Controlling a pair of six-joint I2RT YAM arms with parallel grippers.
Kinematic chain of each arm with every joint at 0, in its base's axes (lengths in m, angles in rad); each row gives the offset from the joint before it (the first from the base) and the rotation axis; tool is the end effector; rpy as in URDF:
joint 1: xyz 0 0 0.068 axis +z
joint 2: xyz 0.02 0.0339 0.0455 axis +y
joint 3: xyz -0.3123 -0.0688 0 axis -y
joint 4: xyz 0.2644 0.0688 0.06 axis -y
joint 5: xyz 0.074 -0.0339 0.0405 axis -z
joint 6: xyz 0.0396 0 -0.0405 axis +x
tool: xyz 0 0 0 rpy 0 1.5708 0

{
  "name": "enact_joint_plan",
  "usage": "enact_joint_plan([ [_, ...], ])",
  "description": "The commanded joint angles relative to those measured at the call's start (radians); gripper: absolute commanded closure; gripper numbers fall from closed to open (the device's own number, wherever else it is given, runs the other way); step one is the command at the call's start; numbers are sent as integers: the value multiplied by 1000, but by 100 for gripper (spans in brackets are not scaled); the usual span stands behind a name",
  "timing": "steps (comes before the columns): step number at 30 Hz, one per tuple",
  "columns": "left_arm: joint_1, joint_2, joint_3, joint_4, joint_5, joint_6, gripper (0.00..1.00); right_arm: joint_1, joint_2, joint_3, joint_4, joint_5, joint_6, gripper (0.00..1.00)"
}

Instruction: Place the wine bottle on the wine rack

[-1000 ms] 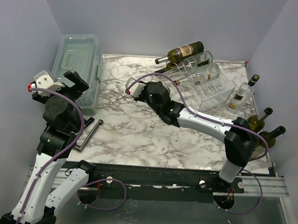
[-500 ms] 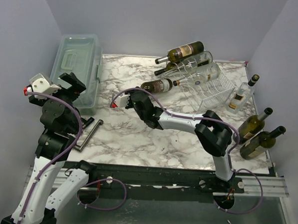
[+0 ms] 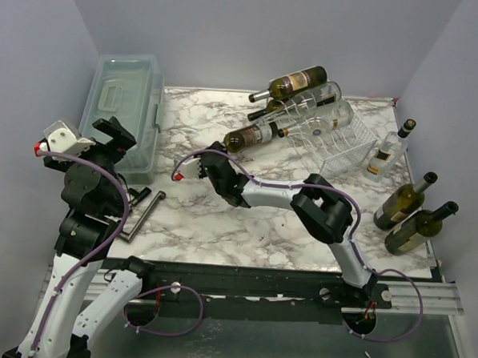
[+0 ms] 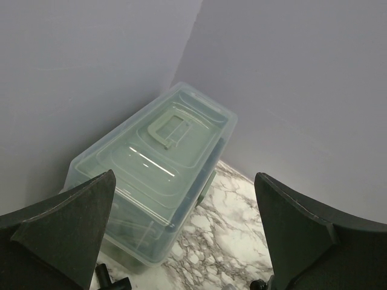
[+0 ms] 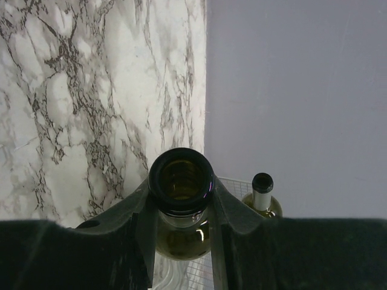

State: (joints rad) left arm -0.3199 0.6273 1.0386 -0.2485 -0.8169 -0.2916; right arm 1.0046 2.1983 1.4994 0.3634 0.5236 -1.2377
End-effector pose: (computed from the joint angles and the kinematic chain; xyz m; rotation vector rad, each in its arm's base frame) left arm 0.0900 0.0006 0.4739 -0.6445 1.3101 0.0758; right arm 0.3099 0.4507 0.2065 -1.5368 1.1388 -0.6553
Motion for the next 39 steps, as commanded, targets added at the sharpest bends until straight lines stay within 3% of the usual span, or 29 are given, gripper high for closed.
enact_joint_plan([
  [1, 6, -14, -9, 14, 5, -4, 1, -10, 24, 46, 73, 98, -139, 100],
  [9, 7, -23, -14, 14, 16, -9, 1, -35, 37, 51, 9, 135, -145, 99],
  [39, 2, -28, -20, 23, 51, -18, 1, -222, 61, -86, 313, 62, -290, 99],
])
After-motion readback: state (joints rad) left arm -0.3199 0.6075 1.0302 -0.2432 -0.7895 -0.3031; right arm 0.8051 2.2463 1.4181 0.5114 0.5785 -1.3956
